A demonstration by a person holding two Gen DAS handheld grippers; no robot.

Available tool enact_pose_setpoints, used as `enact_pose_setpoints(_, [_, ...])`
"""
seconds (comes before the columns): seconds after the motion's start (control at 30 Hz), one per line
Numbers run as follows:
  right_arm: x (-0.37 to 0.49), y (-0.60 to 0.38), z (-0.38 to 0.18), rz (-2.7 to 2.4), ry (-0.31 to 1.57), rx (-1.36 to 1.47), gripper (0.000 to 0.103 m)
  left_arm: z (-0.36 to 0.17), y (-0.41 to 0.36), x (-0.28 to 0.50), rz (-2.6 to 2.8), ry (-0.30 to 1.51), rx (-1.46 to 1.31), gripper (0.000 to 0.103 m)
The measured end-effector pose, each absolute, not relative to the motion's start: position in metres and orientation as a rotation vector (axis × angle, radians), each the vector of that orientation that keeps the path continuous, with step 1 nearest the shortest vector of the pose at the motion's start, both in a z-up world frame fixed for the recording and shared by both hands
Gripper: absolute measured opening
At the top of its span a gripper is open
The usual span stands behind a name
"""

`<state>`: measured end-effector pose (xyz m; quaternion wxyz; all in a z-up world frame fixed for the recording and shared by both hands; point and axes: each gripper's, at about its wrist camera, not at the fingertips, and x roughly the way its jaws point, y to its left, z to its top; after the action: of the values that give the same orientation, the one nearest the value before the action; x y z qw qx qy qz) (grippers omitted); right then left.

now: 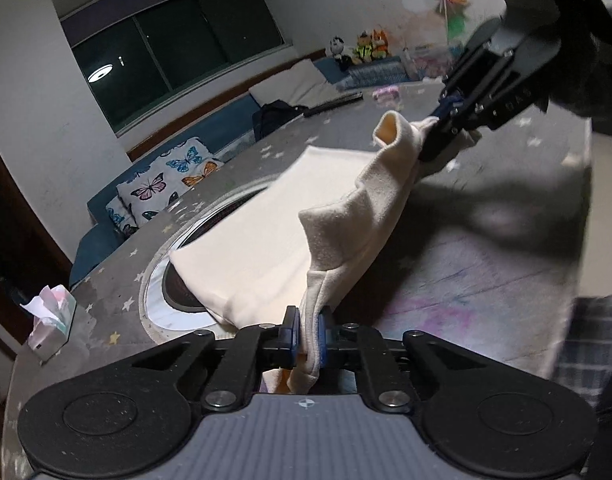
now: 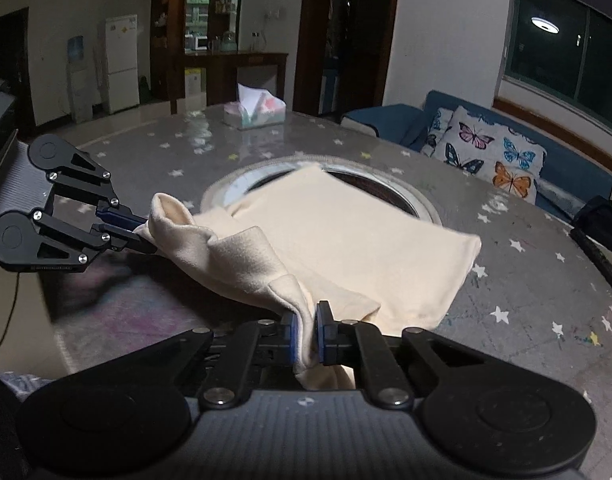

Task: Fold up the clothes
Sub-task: 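Grasp the sweatshirt hem with the left gripper while the right gripper grasps the hem beside it, then lift the hem with both grippers and fold it over toward the collar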

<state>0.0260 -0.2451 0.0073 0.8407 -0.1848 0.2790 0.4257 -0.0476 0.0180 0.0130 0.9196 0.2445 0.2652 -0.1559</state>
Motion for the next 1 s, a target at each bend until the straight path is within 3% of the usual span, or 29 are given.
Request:
enact_pose_setpoints(0.37, [-0.046,-0.27,0.053,0.94,0.581,-0.334,0.007,0.079,0.021,-0.105,-0.329,0.468,0.428,0.01])
enact_pose_setpoints(0.7, [0.043,-0.249,0.046,0.843,0.628,-0.28,0.007,0.064,0.025,0.001,-0.286,0.475,0.444,0.01])
enact_pose_setpoints(1.0, [0.135,-0.224,-0.011,0.733,0.759,-0.202,0.006,0.013,0.029,0.106,-0.244,0.607,0.435,0.011])
